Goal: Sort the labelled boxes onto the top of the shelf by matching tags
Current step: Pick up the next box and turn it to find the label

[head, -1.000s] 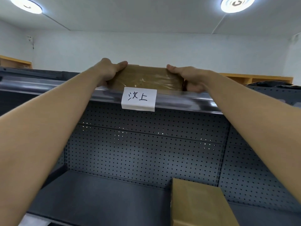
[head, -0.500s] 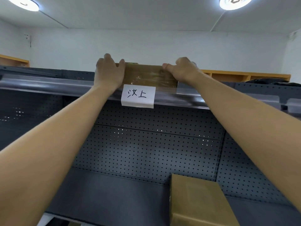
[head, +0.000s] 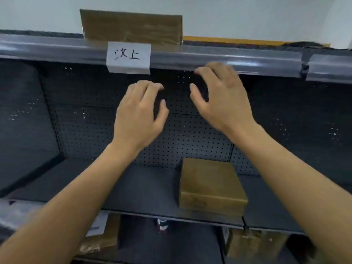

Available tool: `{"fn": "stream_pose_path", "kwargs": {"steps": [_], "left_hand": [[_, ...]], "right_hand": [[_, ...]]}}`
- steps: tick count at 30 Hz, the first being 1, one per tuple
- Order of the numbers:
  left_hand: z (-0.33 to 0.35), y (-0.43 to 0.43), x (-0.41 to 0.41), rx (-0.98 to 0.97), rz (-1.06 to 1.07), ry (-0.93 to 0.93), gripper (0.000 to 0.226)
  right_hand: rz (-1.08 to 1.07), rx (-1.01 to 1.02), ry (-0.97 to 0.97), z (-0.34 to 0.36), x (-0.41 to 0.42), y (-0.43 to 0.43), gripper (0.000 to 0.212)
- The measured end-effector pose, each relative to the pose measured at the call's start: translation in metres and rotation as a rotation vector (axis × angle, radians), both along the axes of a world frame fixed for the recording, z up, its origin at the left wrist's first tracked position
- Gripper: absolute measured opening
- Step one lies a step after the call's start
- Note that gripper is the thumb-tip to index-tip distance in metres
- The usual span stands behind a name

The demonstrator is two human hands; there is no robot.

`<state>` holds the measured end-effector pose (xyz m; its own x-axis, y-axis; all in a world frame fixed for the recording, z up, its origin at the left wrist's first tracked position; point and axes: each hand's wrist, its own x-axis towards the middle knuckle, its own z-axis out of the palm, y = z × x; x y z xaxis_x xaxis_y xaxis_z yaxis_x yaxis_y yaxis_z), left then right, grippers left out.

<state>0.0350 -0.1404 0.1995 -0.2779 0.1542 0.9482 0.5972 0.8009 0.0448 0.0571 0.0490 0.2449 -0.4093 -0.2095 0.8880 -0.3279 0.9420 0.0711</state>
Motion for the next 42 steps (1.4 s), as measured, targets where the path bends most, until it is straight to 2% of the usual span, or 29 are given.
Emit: {"fn": "stream_pose_path", "kwargs": {"steps": [4, 11, 20, 24, 27, 33, 38, 42], "left_hand": [[-0.059, 0.037, 0.000, -0.058, -0.044, -0.213, 0.037], [-0.165, 0.088, -0.017, -0.168, -0.058, -0.592, 0.047], [-0.256, 0.111, -0.049, -0.356, 0.073, -0.903, 0.059], [-0.266, 0.116, -0.060, -0.256, 0.084, -1.088, 0.063], [-0.268, 0.119, -0.069, -0.160, 0.057, -1.214, 0.072], [-0.273, 0.125, -0.074, 0.058, -0.082, -1.307, 0.078], [-0.276, 0.122, -0.075, 0.213, -0.181, -1.362, 0.087], [-0.275, 0.119, -0.065, 0.263, -0.310, -1.370, 0.101]], "right_hand": [[-0.033, -0.007, -0.105, -0.064, 0.004, 0.025, 0.046], [-0.210, -0.071, -0.496, -0.174, 0.003, 0.077, 0.054], [-0.399, -0.041, -0.874, -0.267, -0.016, 0.143, 0.059], [-0.442, -0.128, -0.961, -0.293, -0.026, 0.164, 0.061], [-0.450, -0.241, -1.044, -0.302, -0.034, 0.171, 0.071], [-0.259, -0.626, -1.172, -0.306, -0.041, 0.173, 0.082], [-0.153, -0.829, -1.124, -0.305, -0.040, 0.174, 0.086], [-0.072, -0.983, -0.996, -0.303, -0.033, 0.174, 0.086]]}}
